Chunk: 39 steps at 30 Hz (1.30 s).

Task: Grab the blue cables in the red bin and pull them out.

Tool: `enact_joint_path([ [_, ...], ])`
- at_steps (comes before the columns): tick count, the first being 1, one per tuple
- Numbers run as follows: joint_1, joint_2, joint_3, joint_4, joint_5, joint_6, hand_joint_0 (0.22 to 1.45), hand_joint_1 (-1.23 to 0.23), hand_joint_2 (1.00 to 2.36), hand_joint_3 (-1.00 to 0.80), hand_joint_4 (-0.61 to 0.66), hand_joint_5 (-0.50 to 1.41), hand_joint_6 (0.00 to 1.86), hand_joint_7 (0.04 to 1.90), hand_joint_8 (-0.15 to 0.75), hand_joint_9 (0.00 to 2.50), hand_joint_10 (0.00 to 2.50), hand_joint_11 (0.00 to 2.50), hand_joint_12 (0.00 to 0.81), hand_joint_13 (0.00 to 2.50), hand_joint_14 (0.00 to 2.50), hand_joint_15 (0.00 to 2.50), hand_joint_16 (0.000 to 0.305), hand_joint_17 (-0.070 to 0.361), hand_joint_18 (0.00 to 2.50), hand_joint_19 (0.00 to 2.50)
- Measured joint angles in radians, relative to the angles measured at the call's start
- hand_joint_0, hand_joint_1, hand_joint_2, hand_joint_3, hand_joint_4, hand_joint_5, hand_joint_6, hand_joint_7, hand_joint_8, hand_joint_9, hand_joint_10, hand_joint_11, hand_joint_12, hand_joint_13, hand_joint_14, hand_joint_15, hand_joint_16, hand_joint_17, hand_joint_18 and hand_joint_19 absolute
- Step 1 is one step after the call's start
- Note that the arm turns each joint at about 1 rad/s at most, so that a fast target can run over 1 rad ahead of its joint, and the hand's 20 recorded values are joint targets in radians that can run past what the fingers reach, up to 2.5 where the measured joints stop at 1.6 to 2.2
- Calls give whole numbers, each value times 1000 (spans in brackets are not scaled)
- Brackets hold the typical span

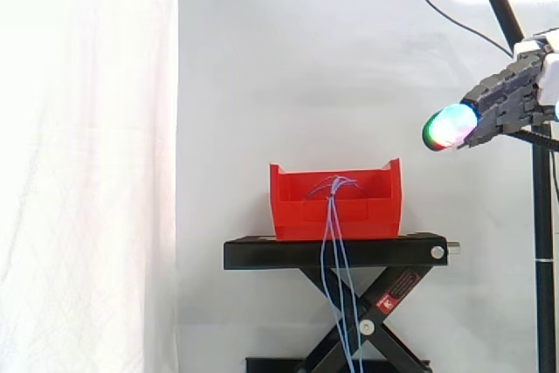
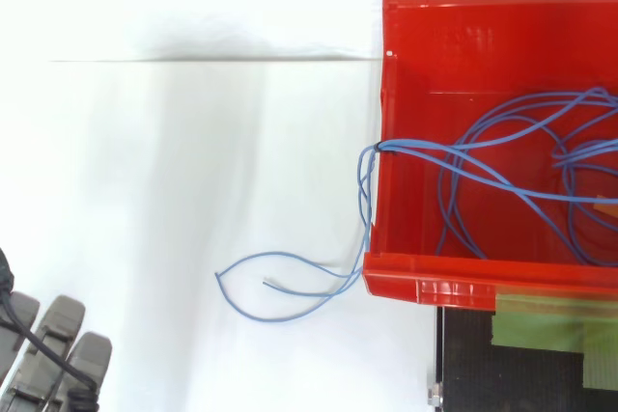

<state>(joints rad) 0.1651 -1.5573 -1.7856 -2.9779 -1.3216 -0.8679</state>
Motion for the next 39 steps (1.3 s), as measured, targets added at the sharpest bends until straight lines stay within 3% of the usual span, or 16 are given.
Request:
enact_joint_path([
  [6,15,-17,0,58,-11,-136,773,-904,1000,-1000,197,593,13,573,234,492,6,171,324,319,5,138,46,103,128,145],
  [12,45,-24,0,99,-85,-305,750,-924,1000,-1000,194,574,9,625,234,468,7,193,330,313,5,144,47,105,129,145],
  [20,61,-19,1,106,-196,-506,734,-936,1000,-1000,208,539,10,588,236,466,7,190,332,315,5,138,48,107,131,143],
  [26,72,-40,1,60,-243,-515,733,-938,1000,-1000,208,528,11,571,236,466,7,190,334,317,6,141,48,108,131,143],
  [30,80,-104,1,20,-306,-483,732,-933,1000,-1000,206,528,11,566,237,469,7,195,335,320,5,142,48,108,135,150],
  [34,84,-170,1,22,-361,-475,734,-930,1000,-1000,211,531,11,567,237,480,6,192,334,324,5,144,48,108,138,152],
  [39,88,-195,1,52,-373,-520,735,-929,1000,-1000,212,539,11,572,241,491,7,207,333,327,5,141,48,107,142,151],
])
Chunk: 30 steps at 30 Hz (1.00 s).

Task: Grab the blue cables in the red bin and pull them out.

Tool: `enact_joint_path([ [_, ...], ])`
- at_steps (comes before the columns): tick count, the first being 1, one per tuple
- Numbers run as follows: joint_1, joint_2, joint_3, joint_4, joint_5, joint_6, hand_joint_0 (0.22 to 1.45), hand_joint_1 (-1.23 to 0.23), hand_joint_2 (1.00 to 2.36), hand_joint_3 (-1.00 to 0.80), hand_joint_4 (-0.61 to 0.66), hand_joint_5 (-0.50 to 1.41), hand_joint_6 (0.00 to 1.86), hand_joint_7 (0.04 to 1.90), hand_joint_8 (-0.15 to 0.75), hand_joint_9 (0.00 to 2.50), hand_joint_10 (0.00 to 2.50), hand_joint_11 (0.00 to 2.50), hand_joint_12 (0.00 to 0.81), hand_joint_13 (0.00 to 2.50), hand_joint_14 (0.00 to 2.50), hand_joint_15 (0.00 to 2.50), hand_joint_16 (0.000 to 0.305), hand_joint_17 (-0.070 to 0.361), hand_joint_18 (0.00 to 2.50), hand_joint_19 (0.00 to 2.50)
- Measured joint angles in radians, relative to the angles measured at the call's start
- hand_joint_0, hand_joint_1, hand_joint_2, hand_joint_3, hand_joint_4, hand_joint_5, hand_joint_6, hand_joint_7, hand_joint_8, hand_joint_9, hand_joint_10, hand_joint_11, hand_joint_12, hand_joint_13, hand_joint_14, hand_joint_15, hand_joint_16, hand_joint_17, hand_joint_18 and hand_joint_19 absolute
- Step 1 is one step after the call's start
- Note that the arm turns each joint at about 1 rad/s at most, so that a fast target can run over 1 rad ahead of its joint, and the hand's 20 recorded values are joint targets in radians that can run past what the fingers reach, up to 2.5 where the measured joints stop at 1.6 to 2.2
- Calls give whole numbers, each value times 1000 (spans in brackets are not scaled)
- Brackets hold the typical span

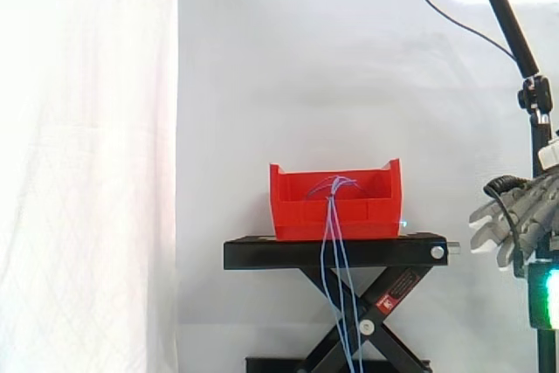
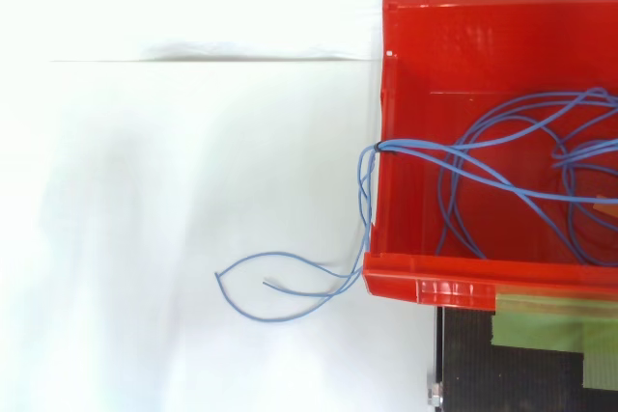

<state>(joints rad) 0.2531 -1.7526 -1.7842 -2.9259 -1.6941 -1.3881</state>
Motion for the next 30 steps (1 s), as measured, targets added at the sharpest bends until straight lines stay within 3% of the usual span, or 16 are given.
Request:
enact_joint_path([
  [6,2,-24,0,82,20,-138,738,-929,1000,-1000,212,547,11,571,239,502,7,212,331,337,6,140,48,107,152,139],
  [13,8,-54,1,238,61,-306,741,-926,1000,-1000,205,543,11,552,241,511,8,214,332,345,5,146,47,106,163,155],
  [21,8,-93,8,406,71,-460,744,-923,1000,-1000,204,536,12,545,241,512,8,223,331,346,7,146,47,106,165,156],
  [25,0,-158,50,459,71,-483,744,-921,1000,-1000,199,537,11,544,241,513,7,215,331,348,5,147,47,106,167,154],
  [30,-9,-236,152,400,71,-464,744,-921,1000,-1000,200,537,12,541,241,512,8,219,331,350,6,155,47,106,168,156],
])
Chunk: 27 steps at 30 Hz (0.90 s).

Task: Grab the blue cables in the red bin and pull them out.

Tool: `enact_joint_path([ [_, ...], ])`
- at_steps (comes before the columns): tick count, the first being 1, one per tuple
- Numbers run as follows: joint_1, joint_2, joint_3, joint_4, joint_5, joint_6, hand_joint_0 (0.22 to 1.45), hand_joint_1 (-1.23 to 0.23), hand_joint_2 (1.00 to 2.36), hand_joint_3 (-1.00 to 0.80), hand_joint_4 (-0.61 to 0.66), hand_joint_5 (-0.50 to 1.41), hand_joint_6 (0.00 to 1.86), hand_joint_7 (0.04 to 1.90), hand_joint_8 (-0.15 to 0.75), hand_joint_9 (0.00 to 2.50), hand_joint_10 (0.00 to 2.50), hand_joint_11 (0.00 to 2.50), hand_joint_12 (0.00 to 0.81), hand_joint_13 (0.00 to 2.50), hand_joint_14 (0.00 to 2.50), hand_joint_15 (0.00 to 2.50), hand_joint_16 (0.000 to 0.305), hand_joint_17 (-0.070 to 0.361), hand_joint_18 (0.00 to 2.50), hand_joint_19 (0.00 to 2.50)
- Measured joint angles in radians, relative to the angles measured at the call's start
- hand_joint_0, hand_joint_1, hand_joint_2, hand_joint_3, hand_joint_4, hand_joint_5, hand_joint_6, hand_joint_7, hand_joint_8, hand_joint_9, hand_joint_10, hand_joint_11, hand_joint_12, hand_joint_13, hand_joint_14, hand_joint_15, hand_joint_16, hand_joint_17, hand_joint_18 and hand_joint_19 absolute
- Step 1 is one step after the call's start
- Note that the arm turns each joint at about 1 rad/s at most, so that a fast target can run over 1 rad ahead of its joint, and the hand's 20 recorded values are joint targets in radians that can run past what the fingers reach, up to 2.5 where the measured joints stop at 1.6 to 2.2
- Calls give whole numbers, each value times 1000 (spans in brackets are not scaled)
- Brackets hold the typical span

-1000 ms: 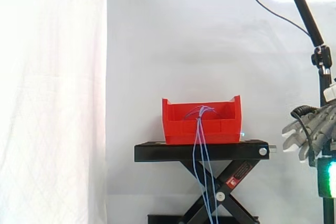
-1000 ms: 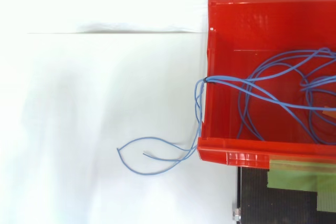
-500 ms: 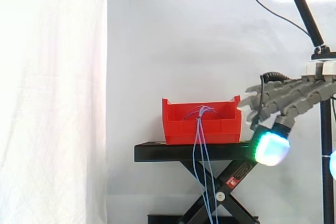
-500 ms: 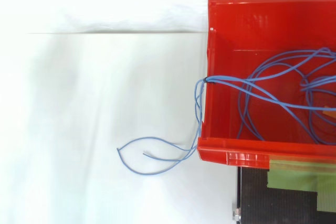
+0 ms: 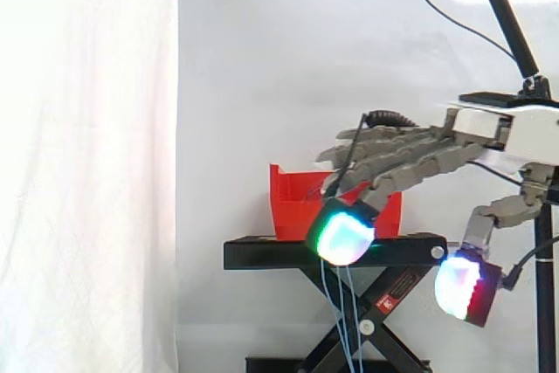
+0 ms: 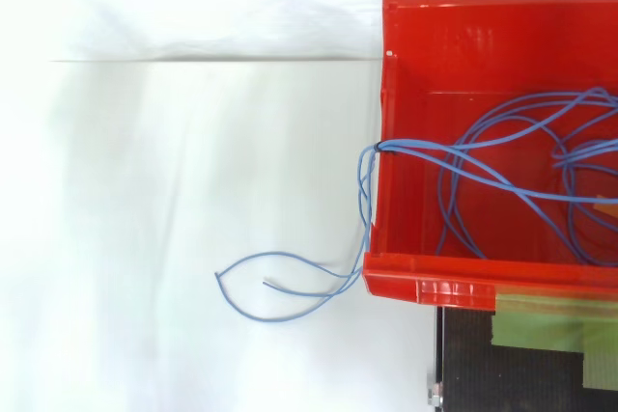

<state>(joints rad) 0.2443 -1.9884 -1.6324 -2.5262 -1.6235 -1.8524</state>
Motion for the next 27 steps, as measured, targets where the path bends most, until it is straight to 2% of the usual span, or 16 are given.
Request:
enact_joint_path([
  [5,-2,-19,76,-116,4,37,748,-918,1000,-1000,200,538,12,536,241,517,8,229,330,350,6,148,47,106,169,155],
  [9,-3,-21,103,-223,17,100,750,-917,1000,-1000,205,539,11,541,241,519,8,222,330,352,6,149,47,106,172,156],
  [11,-2,-27,108,-249,25,128,750,-918,1000,-1000,195,539,12,540,241,521,8,223,330,352,6,149,47,106,172,157],
  [15,-1,-75,137,-271,27,164,753,-917,1000,-1000,200,542,12,536,241,520,8,230,330,356,6,150,47,105,178,156],
  [20,-3,-148,195,-277,-3,171,754,-916,1000,-1000,199,543,12,536,239,524,7,225,328,359,6,154,47,105,178,159],
  [23,-3,-165,215,-284,-11,171,756,-914,1000,-1000,198,546,13,537,243,529,8,221,328,365,6,156,47,105,181,159],
  [27,-6,-170,223,-299,-12,171,756,-915,1000,-1000,202,547,11,533,243,530,8,226,328,366,7,152,47,105,184,157],
])
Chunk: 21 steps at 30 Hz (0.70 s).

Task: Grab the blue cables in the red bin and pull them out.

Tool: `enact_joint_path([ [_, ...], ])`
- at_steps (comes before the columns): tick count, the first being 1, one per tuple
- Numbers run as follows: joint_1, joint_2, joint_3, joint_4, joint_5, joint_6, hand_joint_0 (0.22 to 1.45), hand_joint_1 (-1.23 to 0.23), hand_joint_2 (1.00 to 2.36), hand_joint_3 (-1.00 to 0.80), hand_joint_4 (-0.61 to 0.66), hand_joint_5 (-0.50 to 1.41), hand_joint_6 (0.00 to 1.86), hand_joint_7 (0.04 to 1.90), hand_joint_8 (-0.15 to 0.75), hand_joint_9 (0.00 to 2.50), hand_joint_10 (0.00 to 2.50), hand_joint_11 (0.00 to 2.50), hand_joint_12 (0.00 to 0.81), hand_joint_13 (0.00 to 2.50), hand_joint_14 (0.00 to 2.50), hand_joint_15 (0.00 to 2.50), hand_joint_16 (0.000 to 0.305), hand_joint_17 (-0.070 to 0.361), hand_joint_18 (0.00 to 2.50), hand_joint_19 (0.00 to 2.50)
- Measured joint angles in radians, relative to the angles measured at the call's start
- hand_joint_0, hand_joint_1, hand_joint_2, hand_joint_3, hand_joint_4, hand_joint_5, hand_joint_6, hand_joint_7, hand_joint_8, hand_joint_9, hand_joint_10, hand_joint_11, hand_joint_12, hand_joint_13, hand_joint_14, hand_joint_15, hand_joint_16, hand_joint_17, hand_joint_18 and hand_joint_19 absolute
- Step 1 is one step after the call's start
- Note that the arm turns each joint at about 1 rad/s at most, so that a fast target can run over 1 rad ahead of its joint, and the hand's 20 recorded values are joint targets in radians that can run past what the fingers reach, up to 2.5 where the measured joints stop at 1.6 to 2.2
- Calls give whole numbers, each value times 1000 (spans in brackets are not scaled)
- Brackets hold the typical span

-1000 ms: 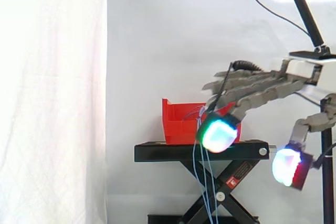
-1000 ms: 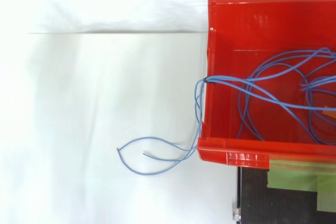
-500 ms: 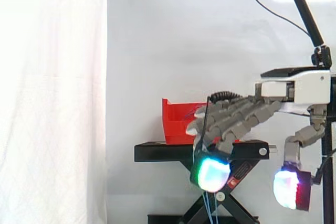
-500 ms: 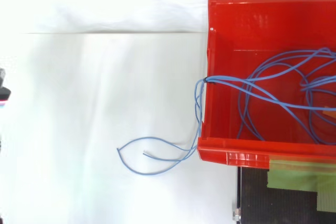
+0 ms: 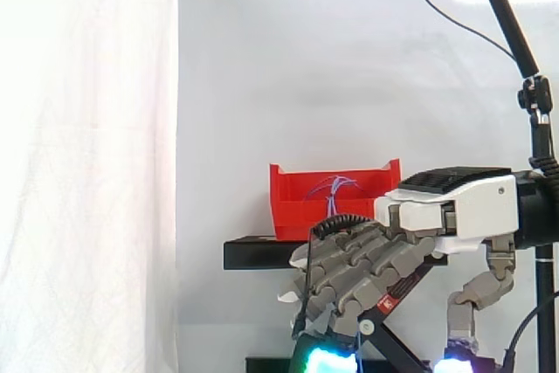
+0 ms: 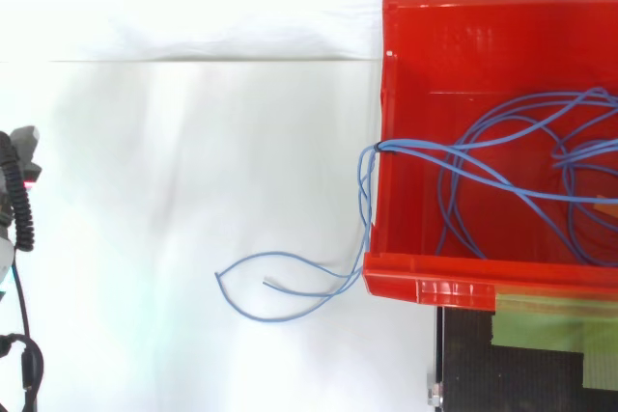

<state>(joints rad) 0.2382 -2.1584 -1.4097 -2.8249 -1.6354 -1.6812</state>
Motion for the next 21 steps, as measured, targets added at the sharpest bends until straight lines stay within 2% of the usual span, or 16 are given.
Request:
enact_joint_path([
  [6,-11,-1,21,-26,-3,0,758,-915,1000,-1000,199,545,12,536,242,530,7,222,329,372,6,161,47,105,188,155],
  [8,-15,-1,42,-54,-4,-1,759,-915,1000,-1000,194,545,12,532,242,530,8,226,329,372,6,158,47,105,189,163],
  [11,-23,-1,94,-117,-7,-16,760,-915,1000,-1000,199,546,12,533,242,530,8,226,328,373,6,165,46,105,190,162],
  [16,-40,-1,212,-238,-6,-112,761,-916,1000,-1000,199,544,12,533,242,529,8,226,330,385,6,168,46,104,201,172],
  [18,-43,-1,235,-256,-6,-156,762,-916,1000,-1000,198,545,13,532,241,529,10,230,329,386,7,172,46,104,201,170],
  [21,-45,-1,250,-243,-5,-231,763,-916,1000,-1000,193,544,13,531,241,529,8,226,328,387,6,169,46,104,202,177],
])
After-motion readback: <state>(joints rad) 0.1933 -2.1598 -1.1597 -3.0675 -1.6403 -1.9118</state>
